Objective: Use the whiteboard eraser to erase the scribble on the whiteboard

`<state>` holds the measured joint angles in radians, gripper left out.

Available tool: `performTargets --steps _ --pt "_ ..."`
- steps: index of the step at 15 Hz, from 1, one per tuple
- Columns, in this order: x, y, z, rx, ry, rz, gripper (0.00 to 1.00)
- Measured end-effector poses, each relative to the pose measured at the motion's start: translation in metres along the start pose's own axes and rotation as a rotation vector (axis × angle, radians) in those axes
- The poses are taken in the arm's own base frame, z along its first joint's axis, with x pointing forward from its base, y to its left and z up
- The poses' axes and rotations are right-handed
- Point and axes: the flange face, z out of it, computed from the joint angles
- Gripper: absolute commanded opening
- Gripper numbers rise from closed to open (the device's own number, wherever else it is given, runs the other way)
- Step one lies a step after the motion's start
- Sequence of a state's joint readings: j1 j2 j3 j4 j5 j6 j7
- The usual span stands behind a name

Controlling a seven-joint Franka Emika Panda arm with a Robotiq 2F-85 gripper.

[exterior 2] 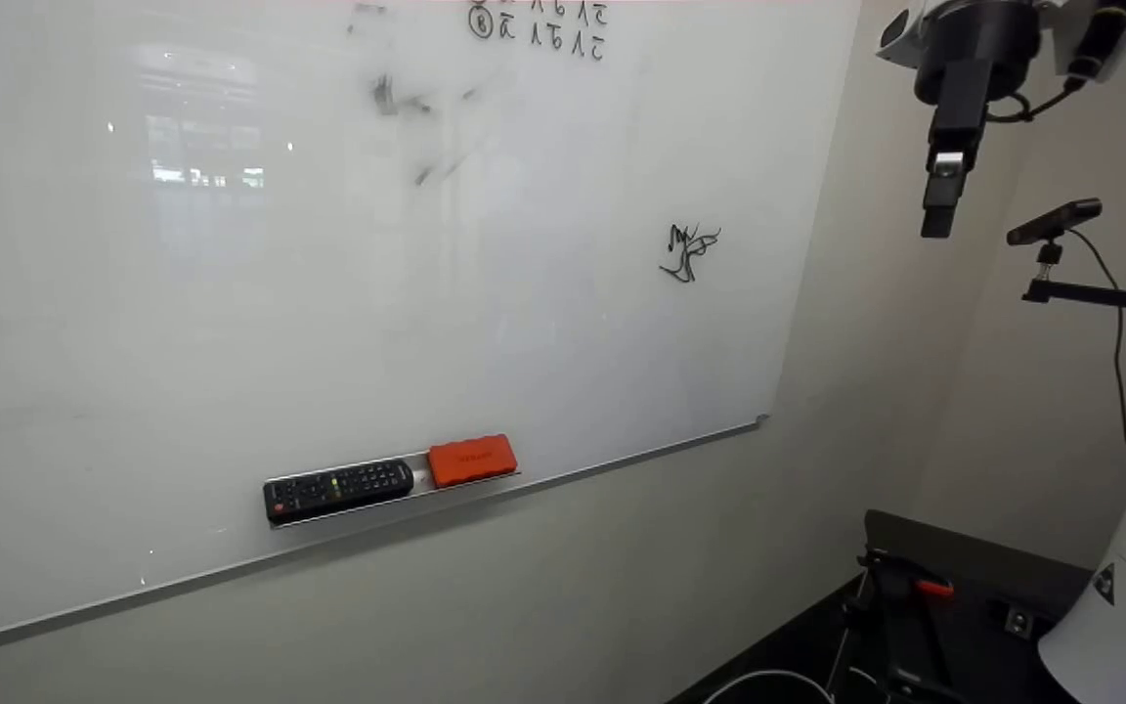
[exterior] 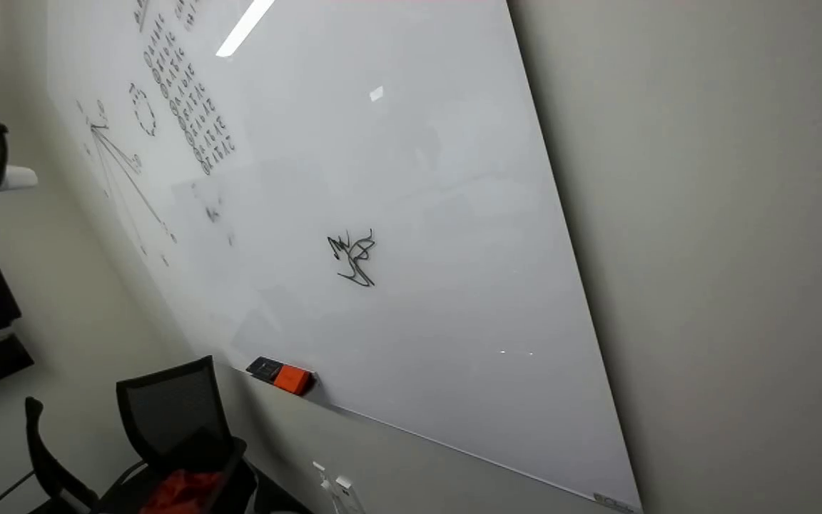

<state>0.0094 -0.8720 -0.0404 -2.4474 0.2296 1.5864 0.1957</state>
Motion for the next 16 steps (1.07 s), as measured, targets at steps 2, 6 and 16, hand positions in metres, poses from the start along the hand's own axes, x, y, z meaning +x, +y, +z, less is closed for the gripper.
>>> performTargets --steps 2,6,16 --pt "0.0 -0.001 0.0 -0.003 0.004 -0.012 1.0" --pt "0.015 -0.014 0.001 -0.103 0.107 -0.146 1.0" --pt "0.095 -0.028 0.038 -0.422 0.321 -0.407 1.0"
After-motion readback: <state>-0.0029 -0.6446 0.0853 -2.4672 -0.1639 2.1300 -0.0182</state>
